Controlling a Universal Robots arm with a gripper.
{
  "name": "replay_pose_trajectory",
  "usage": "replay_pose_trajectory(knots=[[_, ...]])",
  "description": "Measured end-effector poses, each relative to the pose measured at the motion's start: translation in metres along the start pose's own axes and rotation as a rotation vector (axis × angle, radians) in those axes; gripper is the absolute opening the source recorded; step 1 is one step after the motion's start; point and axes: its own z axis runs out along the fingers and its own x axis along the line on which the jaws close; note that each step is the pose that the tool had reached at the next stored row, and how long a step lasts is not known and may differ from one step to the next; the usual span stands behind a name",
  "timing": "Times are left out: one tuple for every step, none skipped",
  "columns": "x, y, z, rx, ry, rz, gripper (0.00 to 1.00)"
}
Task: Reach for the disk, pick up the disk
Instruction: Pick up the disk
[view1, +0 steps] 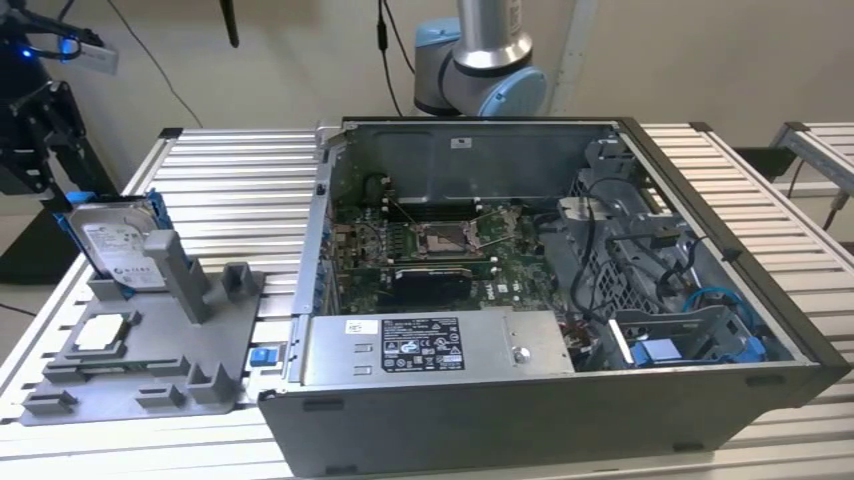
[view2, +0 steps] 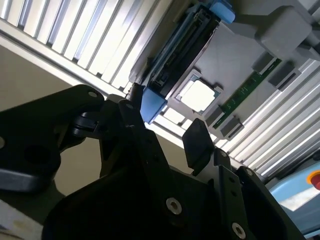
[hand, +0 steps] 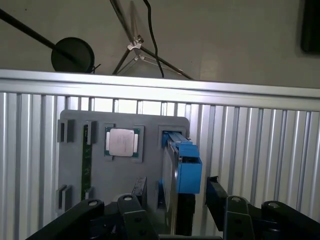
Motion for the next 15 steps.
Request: replay_pose_trajectory(knots=[[0.0, 0.0, 0.0004, -0.0001, 0.0, 0.0, 1.0], [0.0, 0.0, 0.0009, -0.0001, 0.0, 0.0, 1.0], [0.0, 0.0, 0.0014, -0.0001, 0.0, 0.0, 1.0], [0.0, 0.0, 0.0018, -0.0002, 0.0001, 0.0, 1.0], [0.0, 0.0, 0.0024, -0.0001, 0.0001, 0.0, 1.0], [0.0001, 0.0, 0.003, -0.0001, 0.0001, 0.0, 1.0], [0.0001, 0.0, 0.0037, -0.0001, 0.0, 0.0, 1.0], [0.0001, 0.0, 0.0044, -0.0001, 0.0, 0.0, 1.0], [0.0001, 0.0, 0.005, -0.0001, 0.0001, 0.0, 1.0], [0.0001, 0.0, 0.0056, -0.0003, 0.0001, 0.0, 1.0], [0.0001, 0.0, 0.0062, -0.0002, 0.0001, 0.0, 1.0], [0.0001, 0.0, 0.0069, -0.0002, 0.0, 0.0, 1.0], [0.0001, 0.0, 0.0074, -0.0002, 0.0001, 0.0, 1.0], [0.0001, 0.0, 0.0081, -0.0002, 0.0001, 0.0, 1.0], [0.0001, 0.0, 0.0086, -0.0002, 0.0001, 0.0, 1.0]])
